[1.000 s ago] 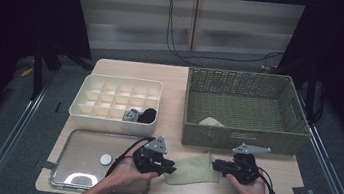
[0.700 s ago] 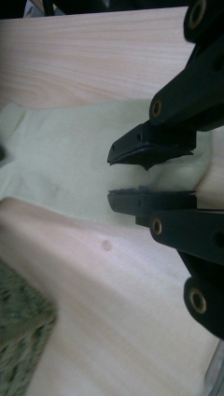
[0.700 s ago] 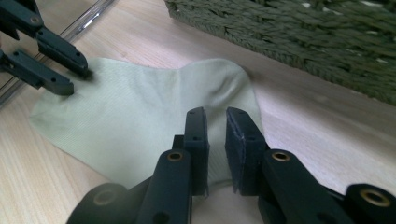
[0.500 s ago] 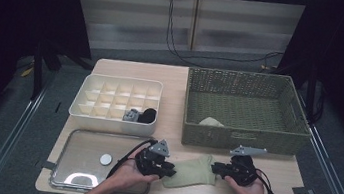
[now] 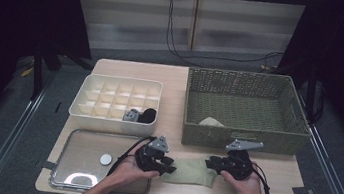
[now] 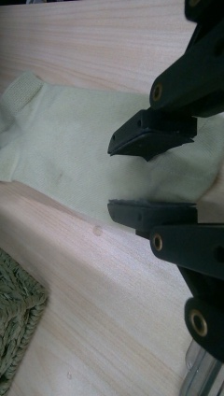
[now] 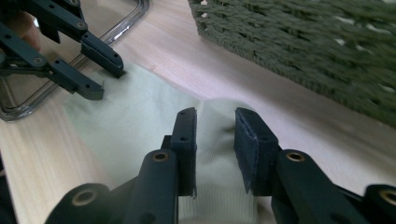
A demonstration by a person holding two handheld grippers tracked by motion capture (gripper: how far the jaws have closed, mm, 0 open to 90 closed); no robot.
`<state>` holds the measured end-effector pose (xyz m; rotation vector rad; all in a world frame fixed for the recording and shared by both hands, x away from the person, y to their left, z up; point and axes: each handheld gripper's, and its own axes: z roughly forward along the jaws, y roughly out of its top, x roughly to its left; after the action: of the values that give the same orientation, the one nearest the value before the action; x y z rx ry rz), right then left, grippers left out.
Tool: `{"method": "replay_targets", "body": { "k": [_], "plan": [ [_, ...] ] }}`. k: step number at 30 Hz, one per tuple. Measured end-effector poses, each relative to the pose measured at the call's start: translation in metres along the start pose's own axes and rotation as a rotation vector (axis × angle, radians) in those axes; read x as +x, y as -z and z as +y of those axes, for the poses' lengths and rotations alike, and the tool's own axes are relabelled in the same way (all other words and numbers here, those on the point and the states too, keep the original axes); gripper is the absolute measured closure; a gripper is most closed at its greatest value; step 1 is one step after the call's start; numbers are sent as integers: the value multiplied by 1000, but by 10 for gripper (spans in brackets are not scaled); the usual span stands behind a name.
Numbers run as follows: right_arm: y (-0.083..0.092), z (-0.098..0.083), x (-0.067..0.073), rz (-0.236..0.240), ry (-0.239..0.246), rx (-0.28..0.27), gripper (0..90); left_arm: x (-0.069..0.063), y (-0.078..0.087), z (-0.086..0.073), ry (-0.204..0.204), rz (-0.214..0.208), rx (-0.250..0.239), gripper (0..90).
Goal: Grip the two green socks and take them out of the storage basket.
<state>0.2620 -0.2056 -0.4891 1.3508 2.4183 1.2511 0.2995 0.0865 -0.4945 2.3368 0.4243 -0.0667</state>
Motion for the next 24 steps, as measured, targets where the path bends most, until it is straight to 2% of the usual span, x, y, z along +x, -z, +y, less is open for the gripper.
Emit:
{"method": "replay_targets", "body": {
  "k": [5,7,8,10,11,15,17,18,20,23,24],
  "plan": [
    [-8,11,-5,8,13,-5,648,0,0,0,2,-5,-4,657],
    [-11,13,-8,14,16,-1,629,1,-1,-1,14,-11,-12,656],
    [-12,14,-10,9,13,5,617,1,0,0,6,-9,1,656],
    [-16,14,-15,25,1,8,604,1,0,0,5,-6,3,656],
    [-17,14,-17,32,-2,6,593,1,-1,-1,13,-12,-21,656],
    [-23,13,-19,51,0,28,541,1,0,0,9,-9,3,654],
    [-24,12,-20,65,2,35,543,0,-1,-1,15,-13,-20,654],
    [-24,12,-19,69,2,41,553,0,-1,-1,14,-12,-19,654],
    [-24,11,-19,66,8,49,637,0,-1,-1,17,-10,-22,654],
    [-23,10,-19,68,-7,55,748,-1,-1,-1,20,0,-10,654],
    [-22,10,-18,70,-11,55,772,-1,-2,-1,18,-3,-22,652]
  ]
}}
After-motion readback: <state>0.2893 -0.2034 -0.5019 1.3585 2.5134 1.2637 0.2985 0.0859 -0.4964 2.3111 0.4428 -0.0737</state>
